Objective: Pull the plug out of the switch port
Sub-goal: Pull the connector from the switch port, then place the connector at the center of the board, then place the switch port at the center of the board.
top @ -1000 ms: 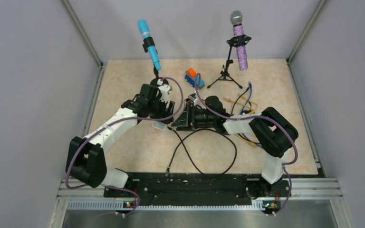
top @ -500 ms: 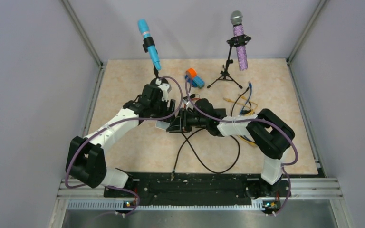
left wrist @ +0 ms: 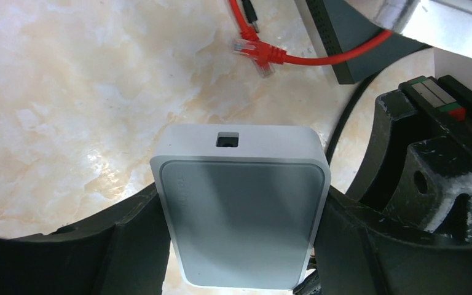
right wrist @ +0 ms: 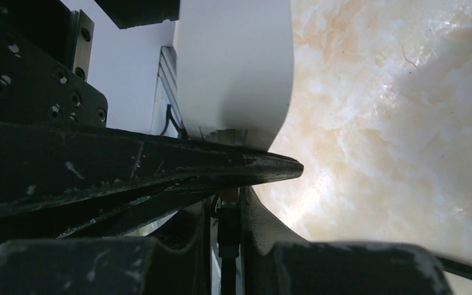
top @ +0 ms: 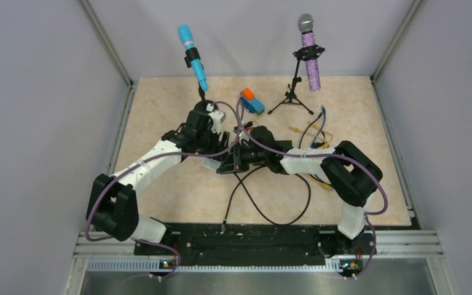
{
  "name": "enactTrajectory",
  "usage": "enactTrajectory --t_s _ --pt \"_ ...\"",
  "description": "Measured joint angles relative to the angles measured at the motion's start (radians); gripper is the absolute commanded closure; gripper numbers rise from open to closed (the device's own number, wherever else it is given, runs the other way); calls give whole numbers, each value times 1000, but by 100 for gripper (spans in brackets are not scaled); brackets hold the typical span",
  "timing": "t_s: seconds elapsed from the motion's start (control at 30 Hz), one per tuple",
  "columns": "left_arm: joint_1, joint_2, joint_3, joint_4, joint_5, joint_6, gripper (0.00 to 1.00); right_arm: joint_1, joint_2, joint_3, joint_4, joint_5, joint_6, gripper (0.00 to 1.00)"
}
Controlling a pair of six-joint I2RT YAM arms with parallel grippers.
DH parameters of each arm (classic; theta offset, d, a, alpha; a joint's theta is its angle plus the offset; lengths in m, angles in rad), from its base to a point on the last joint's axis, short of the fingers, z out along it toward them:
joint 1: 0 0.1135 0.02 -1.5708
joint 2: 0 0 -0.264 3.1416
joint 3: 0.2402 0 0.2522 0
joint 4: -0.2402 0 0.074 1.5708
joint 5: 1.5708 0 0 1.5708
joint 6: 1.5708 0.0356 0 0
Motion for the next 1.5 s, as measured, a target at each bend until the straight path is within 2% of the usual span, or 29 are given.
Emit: enactTrajectory --t_s 0.23,0.6,0.73,0.87,1.0,1.13,1.27,1.3,1.37,1.43,1.47,1.5 --pt "47 13 2 9 133 16 100 -8 -43 -17 -34 -23 -36 100" --pt "92 22 41 -37 283 65 100 -25 -66 -122 179 -87 53 100" --pt "151 32 77 -69 113 216 100 -51 -107 -174 66 -185 13 100" --pt "188 33 101 -86 -79 316 100 -61 -111 -196 -66 -211 -41 100" --pt "172 33 109 -89 -117 366 100 -63 -111 -215 -103 -224 -60 100" --pt "164 49 110 -99 -72 378 100 -81 -111 -218 -79 -211 -53 100" --pt "162 157 117 -137 -40 337 84 -106 -80 -199 -33 -135 -38 100" --pt "162 183 116 -143 -38 321 71 -108 -60 -182 -24 -108 -34 100" --pt "162 219 90 -132 -32 277 55 -108 -13 -135 -21 -50 -29 100" --pt "162 220 51 -124 -30 229 46 -108 36 -82 -19 5 -28 100" --pt "162 220 41 -123 -29 210 36 -108 61 -50 -19 31 -28 100" --pt "162 220 35 -122 -26 192 32 -108 83 -22 -17 52 -28 100"
